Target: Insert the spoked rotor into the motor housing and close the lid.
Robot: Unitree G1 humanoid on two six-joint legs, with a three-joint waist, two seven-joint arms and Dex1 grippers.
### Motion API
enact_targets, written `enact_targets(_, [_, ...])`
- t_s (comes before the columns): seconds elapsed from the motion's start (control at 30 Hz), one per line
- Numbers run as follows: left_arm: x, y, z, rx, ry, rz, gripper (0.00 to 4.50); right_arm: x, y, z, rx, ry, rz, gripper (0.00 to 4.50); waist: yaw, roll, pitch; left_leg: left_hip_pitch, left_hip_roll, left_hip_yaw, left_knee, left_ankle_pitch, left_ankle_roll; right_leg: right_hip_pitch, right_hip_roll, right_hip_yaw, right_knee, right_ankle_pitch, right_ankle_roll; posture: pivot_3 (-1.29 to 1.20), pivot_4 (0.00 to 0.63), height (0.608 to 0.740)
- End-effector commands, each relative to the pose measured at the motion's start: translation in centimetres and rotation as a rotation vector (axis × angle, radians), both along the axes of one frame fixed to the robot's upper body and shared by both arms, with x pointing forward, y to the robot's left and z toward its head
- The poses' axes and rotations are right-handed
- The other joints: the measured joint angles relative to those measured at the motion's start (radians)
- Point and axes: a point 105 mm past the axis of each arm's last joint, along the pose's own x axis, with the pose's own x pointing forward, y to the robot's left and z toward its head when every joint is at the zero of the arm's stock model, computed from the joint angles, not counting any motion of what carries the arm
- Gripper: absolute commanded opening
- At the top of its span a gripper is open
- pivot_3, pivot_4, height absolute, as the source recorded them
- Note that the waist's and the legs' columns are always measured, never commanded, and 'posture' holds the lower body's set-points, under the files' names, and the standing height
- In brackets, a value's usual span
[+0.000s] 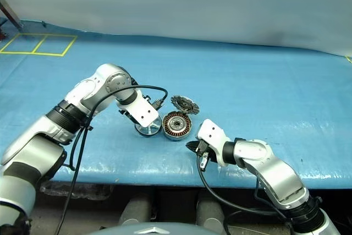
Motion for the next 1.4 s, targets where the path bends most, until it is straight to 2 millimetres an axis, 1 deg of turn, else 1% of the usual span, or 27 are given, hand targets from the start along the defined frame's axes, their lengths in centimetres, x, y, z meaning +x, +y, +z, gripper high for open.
enact_targets(0.03, [0.3,0.1,0.0,0.008,-0.017,-0.004,2.55,0.1,0.2,1.5,0.020,-0.059,0.006,0.00,0.000,0.000,0.000,0.000,0.000,0.000,0.000,0.000,0.000,0.000,0.000,0.000,0.000,0.000,0.000,0.00,0.150,0.740])
enact_targets(0.5, [1.5,0.0,-1.1,0.013,-0.039,0.010,2.55,-0.1,0.2,1.5,0.019,-0.061,0.001,0.00,0.001,0.000,0.000,0.001,0.000,0.000,0.002,0.000,0.000,0.000,0.000,0.000,0.003,0.000,0.000,0.00,0.150,0.740])
enact_targets(0.6, [1.4,-0.1,-1.2,0.011,-0.030,0.006,1.95,-0.1,0.2,1.5,0.017,-0.063,-0.001,0.00,0.001,0.000,0.000,0.001,0.000,0.000,0.002,0.000,0.000,0.000,0.000,0.000,0.003,0.000,0.000,0.00,0.150,0.740])
enact_targets(0.63, [1.3,0.0,-1.2,0.017,-0.023,0.003,1.64,-0.1,0.2,1.5,0.017,-0.064,-0.002,0.00,0.001,0.000,0.000,0.001,0.000,0.000,0.002,0.000,0.000,0.000,0.000,0.000,0.004,0.000,-0.001,0.00,0.150,0.740])
enact_targets(0.67, [1.2,0.1,-1.2,0.019,-0.019,0.002,1.55,-0.1,0.2,1.5,0.017,-0.065,-0.003,0.00,0.001,0.000,0.000,0.001,0.000,0.000,0.002,0.000,0.000,0.001,0.000,0.000,0.004,0.000,-0.001,0.00,0.150,0.740])
enact_targets(0.97, [1.1,0.2,-1.2,0.003,-0.017,-0.002,1.55,0.3,0.3,1.7,0.022,-0.086,-0.020,0.00,0.000,0.000,0.000,0.003,0.000,0.000,0.003,0.000,0.000,0.001,0.000,0.001,0.009,-0.001,-0.001,0.00,0.150,0.740])
enact_targets(1.2, [1.0,-0.2,-1.0,-0.193,-0.037,0.033,1.55,0.9,0.3,1.9,0.041,-0.119,-0.063,0.00,0.000,0.000,0.000,0.005,0.000,0.000,0.003,0.000,0.000,0.001,0.001,0.001,0.011,-0.002,-0.002,0.00,0.150,0.740])
enact_targets(1.4, [1.3,1.4,-1.2,-0.372,-0.066,0.149,1.55,1.6,-0.2,1.8,0.053,-0.153,-0.126,0.00,0.001,0.000,0.000,0.005,0.000,0.000,0.003,0.000,0.000,0.001,0.001,0.001,0.011,-0.002,-0.002,0.00,0.150,0.740])
